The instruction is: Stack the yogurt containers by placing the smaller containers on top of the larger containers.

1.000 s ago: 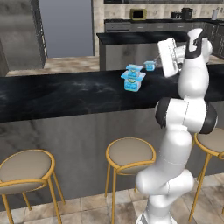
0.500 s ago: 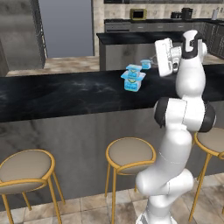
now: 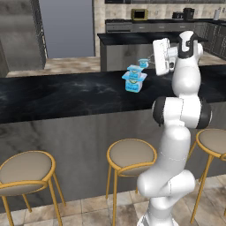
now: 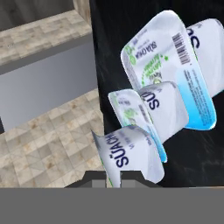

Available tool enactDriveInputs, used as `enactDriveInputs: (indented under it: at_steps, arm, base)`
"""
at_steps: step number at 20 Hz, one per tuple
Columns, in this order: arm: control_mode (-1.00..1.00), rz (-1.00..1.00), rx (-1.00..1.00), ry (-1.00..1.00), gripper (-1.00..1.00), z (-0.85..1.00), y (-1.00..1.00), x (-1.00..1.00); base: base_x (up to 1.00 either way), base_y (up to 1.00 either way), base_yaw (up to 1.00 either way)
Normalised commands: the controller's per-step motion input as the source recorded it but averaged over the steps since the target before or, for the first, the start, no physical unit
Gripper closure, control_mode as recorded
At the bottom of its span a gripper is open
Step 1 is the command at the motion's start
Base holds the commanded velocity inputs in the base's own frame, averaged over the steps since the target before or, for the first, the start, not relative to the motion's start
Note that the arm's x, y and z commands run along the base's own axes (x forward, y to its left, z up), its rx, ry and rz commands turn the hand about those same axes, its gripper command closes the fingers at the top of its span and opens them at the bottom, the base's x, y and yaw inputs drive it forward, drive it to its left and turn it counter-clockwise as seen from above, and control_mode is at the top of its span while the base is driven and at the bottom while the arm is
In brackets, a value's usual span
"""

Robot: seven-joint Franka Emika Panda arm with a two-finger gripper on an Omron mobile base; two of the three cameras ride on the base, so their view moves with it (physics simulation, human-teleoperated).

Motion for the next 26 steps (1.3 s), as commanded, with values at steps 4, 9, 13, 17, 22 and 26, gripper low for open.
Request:
enactDriveInputs:
  at_steps: [4,9,13,17,22,26]
  arm:
    - [-1.00,0.00,0.00,0.00,1.00,0.00,0.00,0.30]
    - [-1.00,0.00,0.00,0.00,1.00,0.00,0.00,0.21]
    - [-1.00,0.00,0.00,0.00,1.00,0.00,0.08,0.06]
    - [-1.00,0.00,0.00,0.00,1.00,-0.03,0.17,0.00]
    - [-1.00,0.00,0.00,0.00,1.00,-0.06,0.25,0.00]
    - [-1.00,0.00,0.00,0.00,1.00,-0.10,0.17,0.00]
  base:
    - [0.00,0.00,0.00]
    - [0.00,0.00,0.00]
    - [0.00,0.00,0.00]
    - [0.00,0.00,0.00]
    - [0.00,0.00,0.00]
    - [0.00,0.00,0.00]
